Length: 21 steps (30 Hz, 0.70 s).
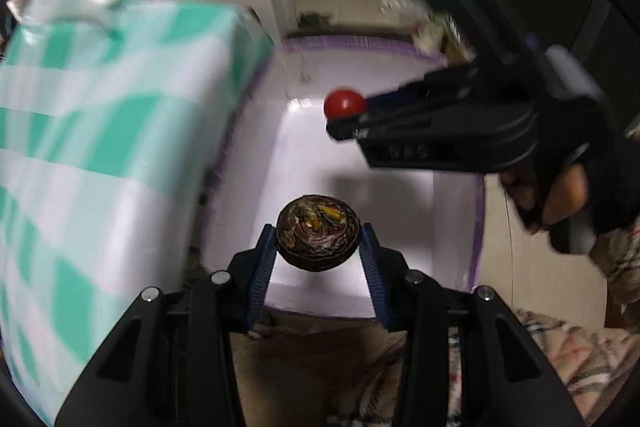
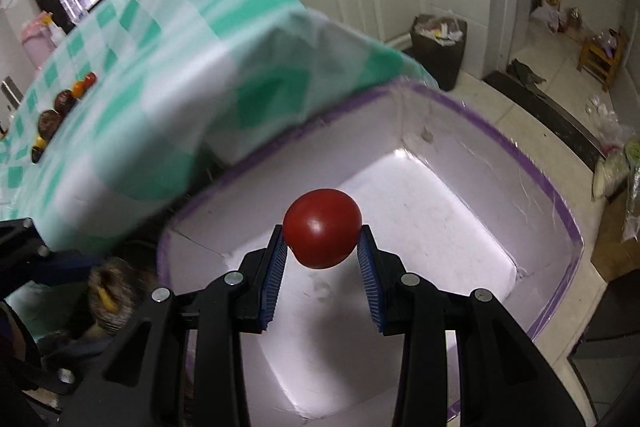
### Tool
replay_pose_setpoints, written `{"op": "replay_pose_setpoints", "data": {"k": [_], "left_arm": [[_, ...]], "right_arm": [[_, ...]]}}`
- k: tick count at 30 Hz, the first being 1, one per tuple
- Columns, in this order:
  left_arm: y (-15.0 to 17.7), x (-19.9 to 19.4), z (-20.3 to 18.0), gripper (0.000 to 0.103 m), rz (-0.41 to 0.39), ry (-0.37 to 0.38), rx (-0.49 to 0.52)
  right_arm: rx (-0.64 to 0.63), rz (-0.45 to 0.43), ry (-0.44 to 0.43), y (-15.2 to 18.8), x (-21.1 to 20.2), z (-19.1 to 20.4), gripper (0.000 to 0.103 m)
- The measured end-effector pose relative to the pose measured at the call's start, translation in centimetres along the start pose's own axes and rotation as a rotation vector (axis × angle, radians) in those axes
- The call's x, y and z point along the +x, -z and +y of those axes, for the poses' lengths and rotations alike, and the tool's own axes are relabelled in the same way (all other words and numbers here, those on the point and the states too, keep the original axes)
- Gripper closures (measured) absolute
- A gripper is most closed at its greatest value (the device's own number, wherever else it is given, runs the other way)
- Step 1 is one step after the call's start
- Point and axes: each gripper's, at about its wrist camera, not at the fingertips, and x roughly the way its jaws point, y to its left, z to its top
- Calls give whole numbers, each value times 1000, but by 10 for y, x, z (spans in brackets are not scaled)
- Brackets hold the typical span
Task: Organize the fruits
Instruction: 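Carry the mangosteen and tomato into the white box and open both tools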
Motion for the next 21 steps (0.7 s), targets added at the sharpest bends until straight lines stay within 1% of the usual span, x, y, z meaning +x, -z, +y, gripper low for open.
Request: {"op": "replay_pose_setpoints", "data": {"k": [4,7,8,9,10,11,12,17,21], "left_arm": [[9,48,13,60,104,20,-30],[16,70,20,60,161,39,-61],[20,77,23,57,185,49,-75],[22,80,25,53,198,50,-82],[25,81,25,42,206,46,-85],[27,84,30,39,218,41,-87],[27,86,32,39,226,40,-83],[31,83,19,39,240,13,-35],[35,79,12,39,244,33,-17]], "right_arm": [[8,59,32,11,19,-5,66],[20,93,34,15,29,-5,64],[21,100,36,14,30,-5,62],[25,102,37,14,31,-5,52],[35,99,33,13,30,-6,46],[41,91,27,11,28,-5,37],[42,86,22,10,26,-5,35],[29,67,27,2,17,-1,33],[27,67,26,-1,17,4,27]]}}
